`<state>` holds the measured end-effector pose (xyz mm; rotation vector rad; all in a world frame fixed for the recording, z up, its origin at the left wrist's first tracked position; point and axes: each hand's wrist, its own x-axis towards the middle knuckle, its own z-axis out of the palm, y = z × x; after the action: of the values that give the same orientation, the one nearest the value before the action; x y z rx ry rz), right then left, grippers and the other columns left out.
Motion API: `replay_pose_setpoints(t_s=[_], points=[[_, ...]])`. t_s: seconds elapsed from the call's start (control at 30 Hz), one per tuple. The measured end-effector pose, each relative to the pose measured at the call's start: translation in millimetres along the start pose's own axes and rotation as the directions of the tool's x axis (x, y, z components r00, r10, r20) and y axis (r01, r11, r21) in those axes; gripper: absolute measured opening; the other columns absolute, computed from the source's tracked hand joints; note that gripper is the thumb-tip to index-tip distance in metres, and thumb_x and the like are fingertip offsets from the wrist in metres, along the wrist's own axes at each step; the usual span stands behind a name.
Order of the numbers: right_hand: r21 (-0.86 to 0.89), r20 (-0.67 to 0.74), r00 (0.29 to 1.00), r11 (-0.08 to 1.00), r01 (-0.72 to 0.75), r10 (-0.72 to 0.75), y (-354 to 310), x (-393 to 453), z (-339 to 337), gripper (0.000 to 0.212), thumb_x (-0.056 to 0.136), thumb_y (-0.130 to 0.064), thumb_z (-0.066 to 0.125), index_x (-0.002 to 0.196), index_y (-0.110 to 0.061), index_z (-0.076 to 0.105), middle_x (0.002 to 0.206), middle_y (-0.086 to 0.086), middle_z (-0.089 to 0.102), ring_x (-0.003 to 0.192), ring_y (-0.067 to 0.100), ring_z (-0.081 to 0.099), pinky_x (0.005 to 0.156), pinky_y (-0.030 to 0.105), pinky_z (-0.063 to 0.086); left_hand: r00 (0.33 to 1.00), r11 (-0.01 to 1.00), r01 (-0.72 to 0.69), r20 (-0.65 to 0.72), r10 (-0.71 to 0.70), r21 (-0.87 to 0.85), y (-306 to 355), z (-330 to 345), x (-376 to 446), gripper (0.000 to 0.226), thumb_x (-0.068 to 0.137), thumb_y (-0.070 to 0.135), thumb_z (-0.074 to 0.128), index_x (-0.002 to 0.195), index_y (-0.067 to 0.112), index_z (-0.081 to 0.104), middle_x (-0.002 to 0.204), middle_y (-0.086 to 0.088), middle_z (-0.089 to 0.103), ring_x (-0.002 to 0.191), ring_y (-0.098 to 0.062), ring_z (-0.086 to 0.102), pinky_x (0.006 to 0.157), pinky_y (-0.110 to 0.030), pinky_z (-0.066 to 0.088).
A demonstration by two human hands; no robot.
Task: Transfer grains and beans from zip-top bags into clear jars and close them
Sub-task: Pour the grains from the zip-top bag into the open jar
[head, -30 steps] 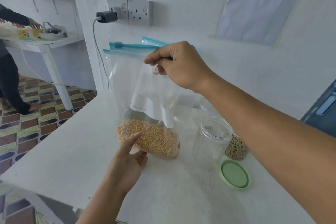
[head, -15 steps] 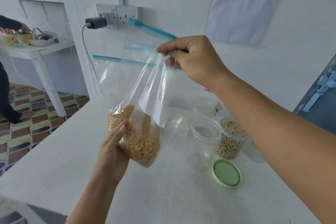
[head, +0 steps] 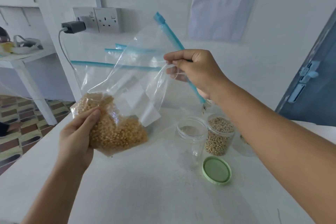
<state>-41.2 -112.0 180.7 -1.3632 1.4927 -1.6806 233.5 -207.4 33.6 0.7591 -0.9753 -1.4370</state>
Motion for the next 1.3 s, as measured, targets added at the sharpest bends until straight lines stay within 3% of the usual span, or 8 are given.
replay_pose_setpoints(t_s=[0.1,0.2,0.43,0.63,0.83,0.97,1.1,1.3], points=[[0.054,0.009,0.999,0.998,-0.031,0.031,5.2,-1.0,-1.9,0.027,0.101,0.004,0.056,0.106,-0.009,0.08,0.108,0.01,0.076,0.088,0.021,0.078,0.079,0.029,0.061,0.998,0.999,-0.042,-0.035,0.043,0.031,12.2,2.0,4.2,0.018,0.092,0.012,0.076,0.081,0.023,0.085,0.094,0.0,0.081,0.09,-0.012,0.077,0.077,-0.026,0.064],[0.103,0.024,0.998,0.993,-0.058,0.056,8.9,-1.7,-3.7,0.026,0.102,0.004,0.056,0.106,-0.009,0.079,0.11,0.011,0.076,0.092,0.023,0.078,0.08,0.03,0.062,0.996,0.994,-0.065,-0.062,0.071,0.093,24.7,0.0,11.6,0.004,0.085,0.019,0.084,0.087,0.022,0.085,0.104,-0.002,0.081,0.101,-0.017,0.077,0.086,-0.032,0.064],[0.208,0.026,0.995,0.973,-0.097,0.093,26.0,-4.6,-6.6,0.026,0.103,0.003,0.055,0.109,-0.008,0.078,0.106,0.009,0.075,0.097,0.027,0.077,0.081,0.031,0.062,0.988,0.979,-0.112,-0.084,0.127,0.17,42.6,0.9,22.4,0.027,0.076,0.027,0.09,0.099,0.016,0.083,0.11,-0.013,0.079,0.107,-0.03,0.076,0.098,-0.048,0.06],[0.261,-0.006,0.995,0.961,-0.095,0.1,43.6,-9.4,-12.5,0.025,0.103,0.002,0.056,0.108,-0.009,0.077,0.104,0.007,0.075,0.095,0.024,0.077,0.079,0.029,0.061,0.983,0.968,-0.14,-0.092,0.162,0.207,41.8,15.9,14.2,0.008,0.083,0.019,0.087,0.09,0.021,0.085,0.101,-0.008,0.08,0.109,-0.034,0.074,0.098,-0.049,0.06],[0.305,-0.042,0.992,0.947,-0.101,0.119,53.0,-12.2,-17.3,0.024,0.103,0.002,0.056,0.107,-0.009,0.077,0.103,0.007,0.076,0.095,0.024,0.077,0.083,0.033,0.063,0.981,0.963,-0.136,-0.103,0.164,0.232,42.4,32.2,11.9,0.006,0.084,0.018,0.087,0.088,0.022,0.085,0.087,-0.002,0.076,0.087,-0.023,0.069,0.099,-0.049,0.058],[0.303,-0.053,0.991,0.947,-0.103,0.125,53.5,-13.7,-19.0,0.024,0.103,0.002,0.056,0.107,-0.01,0.078,0.107,0.009,0.076,0.098,0.025,0.077,0.083,0.033,0.063,0.981,0.96,-0.149,-0.089,0.174,0.239,41.1,38.0,10.9,0.005,0.084,0.02,0.087,0.087,0.023,0.085,0.089,0.0,0.076,0.081,-0.018,0.066,0.094,-0.045,0.059],[0.297,-0.046,0.991,0.949,-0.104,0.123,50.9,-15.7,-18.6,0.024,0.103,0.001,0.056,0.109,-0.008,0.077,0.105,0.009,0.076,0.098,0.026,0.077,0.084,0.035,0.064,0.98,0.958,-0.146,-0.098,0.174,0.246,41.5,42.2,12.0,0.004,0.084,0.021,0.087,0.086,0.025,0.085,0.088,0.002,0.076,0.086,-0.022,0.064,0.1,-0.05,0.057],[0.317,-0.061,0.992,0.945,-0.088,0.112,49.4,-18.7,-18.3,0.024,0.103,0.002,0.056,0.112,-0.007,0.076,0.107,0.01,0.076,0.099,0.027,0.077,0.078,0.03,0.062,0.979,0.951,-0.147,-0.1,0.18,0.271,52.7,45.3,20.7,0.007,0.082,0.024,0.088,0.088,0.027,0.086,0.089,-0.001,0.076,0.086,-0.022,0.065,0.098,-0.053,0.059]])
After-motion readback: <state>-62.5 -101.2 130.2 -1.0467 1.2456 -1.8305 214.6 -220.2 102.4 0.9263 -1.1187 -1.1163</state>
